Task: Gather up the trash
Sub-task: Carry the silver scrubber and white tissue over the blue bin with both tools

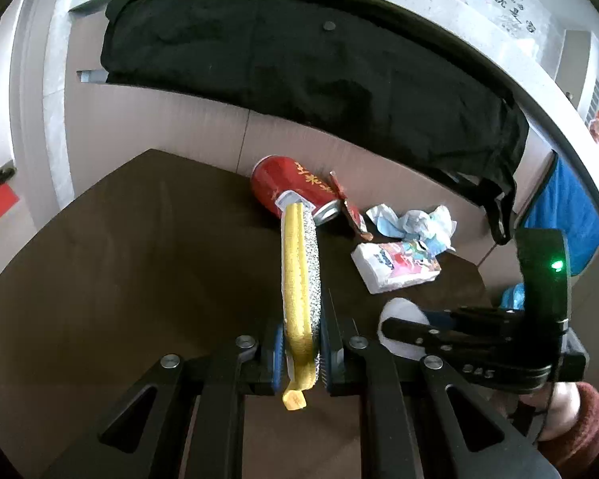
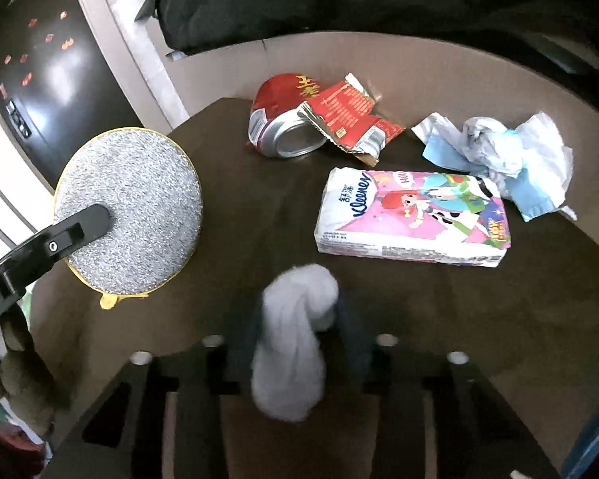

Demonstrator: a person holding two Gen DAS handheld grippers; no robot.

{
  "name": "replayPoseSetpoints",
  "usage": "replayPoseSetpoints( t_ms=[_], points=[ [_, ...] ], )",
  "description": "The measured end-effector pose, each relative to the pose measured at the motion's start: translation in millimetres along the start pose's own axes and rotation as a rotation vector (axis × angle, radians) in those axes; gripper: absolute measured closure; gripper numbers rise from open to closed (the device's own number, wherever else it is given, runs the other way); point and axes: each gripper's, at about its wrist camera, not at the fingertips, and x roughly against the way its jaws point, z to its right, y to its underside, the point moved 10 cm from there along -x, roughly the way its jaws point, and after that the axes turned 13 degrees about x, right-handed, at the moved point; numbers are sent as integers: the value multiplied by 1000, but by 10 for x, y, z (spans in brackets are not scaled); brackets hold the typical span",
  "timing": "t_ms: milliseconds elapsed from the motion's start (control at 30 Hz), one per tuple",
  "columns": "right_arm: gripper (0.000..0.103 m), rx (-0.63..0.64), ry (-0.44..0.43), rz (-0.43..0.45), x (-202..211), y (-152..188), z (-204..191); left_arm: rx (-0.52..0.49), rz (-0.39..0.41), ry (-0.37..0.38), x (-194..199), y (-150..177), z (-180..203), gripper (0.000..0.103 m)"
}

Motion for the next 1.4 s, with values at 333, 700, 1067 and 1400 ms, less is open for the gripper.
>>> replayPoseSetpoints(
  t_ms=[333, 700, 1067, 1400],
  points=[
    [78, -29, 29, 142, 920, 207, 82, -73, 106, 4, 402, 39, 613, 88],
    [77, 1, 167, 307, 2116, 395, 325, -193, 208, 73, 915, 139, 1721, 88],
    [77, -77, 341, 409, 3197, 942, 1007, -299, 231, 177, 1031, 463, 2859, 88],
    [77, -156, 443, 433, 3613, 1361, 1555, -378, 158, 259, 808, 923, 3607, 88]
  ],
)
